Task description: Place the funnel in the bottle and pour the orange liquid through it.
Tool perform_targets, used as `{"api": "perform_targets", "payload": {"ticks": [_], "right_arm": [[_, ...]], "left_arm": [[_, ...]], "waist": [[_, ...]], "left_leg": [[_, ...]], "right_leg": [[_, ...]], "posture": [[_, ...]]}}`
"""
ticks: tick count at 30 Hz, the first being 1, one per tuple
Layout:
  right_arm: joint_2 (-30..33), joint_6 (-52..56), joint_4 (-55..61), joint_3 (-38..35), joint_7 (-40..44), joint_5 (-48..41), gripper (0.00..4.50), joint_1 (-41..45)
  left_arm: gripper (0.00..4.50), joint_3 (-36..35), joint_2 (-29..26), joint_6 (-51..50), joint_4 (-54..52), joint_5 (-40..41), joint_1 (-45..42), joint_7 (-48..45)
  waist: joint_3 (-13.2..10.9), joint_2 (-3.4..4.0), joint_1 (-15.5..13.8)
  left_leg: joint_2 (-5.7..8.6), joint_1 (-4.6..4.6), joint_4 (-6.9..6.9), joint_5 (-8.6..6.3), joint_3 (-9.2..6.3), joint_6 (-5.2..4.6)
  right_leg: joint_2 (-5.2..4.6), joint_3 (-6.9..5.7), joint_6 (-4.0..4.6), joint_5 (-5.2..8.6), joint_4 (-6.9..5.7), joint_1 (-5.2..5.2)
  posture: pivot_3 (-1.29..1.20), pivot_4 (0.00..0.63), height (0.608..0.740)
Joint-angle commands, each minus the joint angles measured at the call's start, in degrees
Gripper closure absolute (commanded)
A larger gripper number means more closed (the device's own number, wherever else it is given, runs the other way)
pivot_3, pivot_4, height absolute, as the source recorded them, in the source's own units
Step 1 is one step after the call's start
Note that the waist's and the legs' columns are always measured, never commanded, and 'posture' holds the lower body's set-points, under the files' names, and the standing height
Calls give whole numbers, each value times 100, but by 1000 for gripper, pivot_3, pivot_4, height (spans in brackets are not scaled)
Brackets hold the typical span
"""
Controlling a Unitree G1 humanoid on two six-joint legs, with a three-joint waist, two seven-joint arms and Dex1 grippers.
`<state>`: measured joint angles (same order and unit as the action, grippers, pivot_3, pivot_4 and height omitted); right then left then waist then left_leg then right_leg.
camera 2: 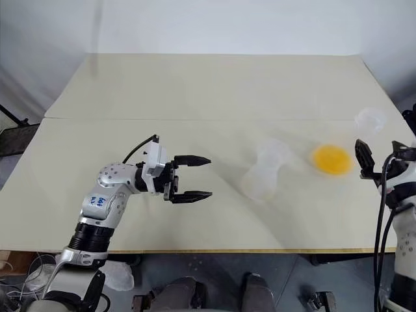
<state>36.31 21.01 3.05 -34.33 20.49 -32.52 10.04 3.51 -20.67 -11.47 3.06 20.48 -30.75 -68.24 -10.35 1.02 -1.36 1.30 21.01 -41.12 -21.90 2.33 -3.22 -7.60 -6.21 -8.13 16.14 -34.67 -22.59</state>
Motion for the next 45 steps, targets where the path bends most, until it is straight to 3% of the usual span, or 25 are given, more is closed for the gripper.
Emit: {"api": "perform_targets", "payload": {"ticks": [1,16,19,22,24,34,39,45], "right_arm": [[195,-328,-464,28,169,185,0,395],[396,-1191,-2850,579,610,852,0,2203],[377,-1242,-2991,540,579,871,667,2350],[350,-1178,-2835,523,630,806,1689,2315],[317,-1075,-2552,475,607,713,2036,2222],[364,82,597,629,141,561,2034,1206],[791,767,2127,954,-72,1181,2034,529],[933,1310,3348,1480,-767,2230,2034,446]], "left_arm": [[7,29,-48,-19,-219,152,-3,33],[7,12,-108,-8,-302,176,-2,159],[0,12,-104,7,-319,173,19,194],[0,20,-93,28,-291,165,13,224],[0,25,-84,54,-256,159,4,229],[0,164,84,275,247,132,-288,35],[0,287,195,479,723,104,-563,-213],[0,372,411,832,1492,36,-1000,-497]], "waist": [[0,1,5],[-4,8,17],[-5,8,13],[-5,8,8],[-5,9,6],[-18,32,-11],[-18,31,-20],[-18,32,-17]], "left_leg": [[-1,0,0,0,0,0],[-1,4,1,1,-2,2],[-3,5,1,2,-5,3],[-2,7,0,2,-6,3],[-1,9,0,2,-7,3],[-2,13,1,2,-6,4],[1,15,0,2,-7,4],[-1,17,1,3,-1,6]], "right_leg": [[1,-1,0,0,0,0],[-1,-4,0,0,4,0],[-1,-6,0,0,4,0],[-3,-7,0,0,4,0],[-4,-8,-1,0,4,0],[-2,-9,-1,0,6,-5],[-3,-9,-1,-1,7,-5],[0,-11,-2,-1,14,-7]], "posture": [[0,150,740],[0,150,740],[0,150,740],[0,150,740],[0,150,740],[0,150,740],[0,150,740],[0,150,740]]}}
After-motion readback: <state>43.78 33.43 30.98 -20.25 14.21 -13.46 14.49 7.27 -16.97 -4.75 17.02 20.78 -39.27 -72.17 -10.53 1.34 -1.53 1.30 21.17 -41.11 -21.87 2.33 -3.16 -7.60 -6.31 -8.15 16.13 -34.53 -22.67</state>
